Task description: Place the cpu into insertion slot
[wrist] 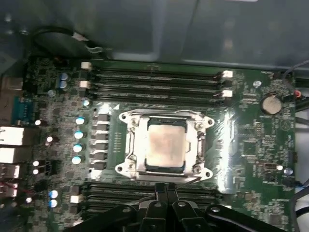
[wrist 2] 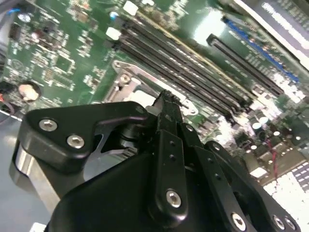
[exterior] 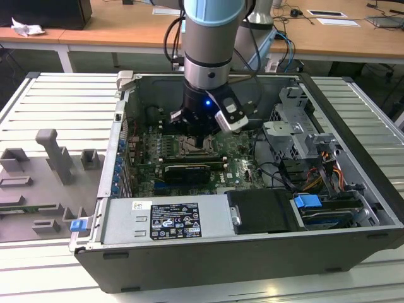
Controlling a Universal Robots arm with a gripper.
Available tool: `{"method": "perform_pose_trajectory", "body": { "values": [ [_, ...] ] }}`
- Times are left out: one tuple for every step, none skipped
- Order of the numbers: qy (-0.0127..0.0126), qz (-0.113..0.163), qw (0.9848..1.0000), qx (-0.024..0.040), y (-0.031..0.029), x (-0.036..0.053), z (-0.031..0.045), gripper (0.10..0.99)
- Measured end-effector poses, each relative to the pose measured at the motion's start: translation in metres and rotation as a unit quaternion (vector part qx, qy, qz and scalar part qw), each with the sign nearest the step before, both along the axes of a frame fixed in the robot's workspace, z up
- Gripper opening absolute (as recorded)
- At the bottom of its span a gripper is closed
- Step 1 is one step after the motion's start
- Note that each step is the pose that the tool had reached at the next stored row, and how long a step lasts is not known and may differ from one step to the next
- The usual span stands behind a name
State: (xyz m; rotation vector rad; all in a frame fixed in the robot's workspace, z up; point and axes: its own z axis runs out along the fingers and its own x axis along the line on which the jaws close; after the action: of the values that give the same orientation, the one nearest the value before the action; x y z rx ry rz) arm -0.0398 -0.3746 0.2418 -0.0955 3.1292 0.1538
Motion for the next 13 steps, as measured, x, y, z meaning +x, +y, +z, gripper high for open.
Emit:
{"method": "perform_pose_trajectory", "body": {
  "values": [
    [0.0000,0.000,1.0000,0.0005,-0.0005,-0.0037,-0.0004,0.106],
    [0.0000,0.000,1.0000,0.0008,-0.0009,-0.0074,-0.0010,0.106],
    [-0.0001,0.000,1.0000,0.0010,-0.0010,-0.0110,-0.0022,0.106],
    [0.0000,0.000,1.0000,0.0009,-0.0011,-0.0140,-0.0048,0.106],
    [0.0000,0.001,1.0000,0.0009,-0.0011,-0.0151,-0.0079,0.106],
    [0.0000,0.001,1.0000,0.0009,-0.0011,-0.0156,-0.0113,0.106],
    [0.0000,0.001,1.0000,0.0011,-0.0011,-0.0161,-0.0149,0.106],
    [0.0000,0.001,1.0000,0.0020,-0.0012,-0.0164,-0.0162,0.106],
    [0.0000,0.002,1.0000,0.0046,-0.0020,-0.0171,-0.0165,0.106],
    [-0.0002,0.001,0.9999,0.0112,-0.0035,-0.0185,-0.0168,0.106],
    [-0.0001,0.001,0.9999,0.0161,-0.0049,-0.0197,-0.0167,0.106],
    [-0.0001,0.001,0.9998,0.0199,-0.0067,-0.0211,-0.0168,0.106],
    [-0.0002,0.001,0.9998,0.0220,-0.0085,-0.0221,-0.0168,0.106]
  ]
}}
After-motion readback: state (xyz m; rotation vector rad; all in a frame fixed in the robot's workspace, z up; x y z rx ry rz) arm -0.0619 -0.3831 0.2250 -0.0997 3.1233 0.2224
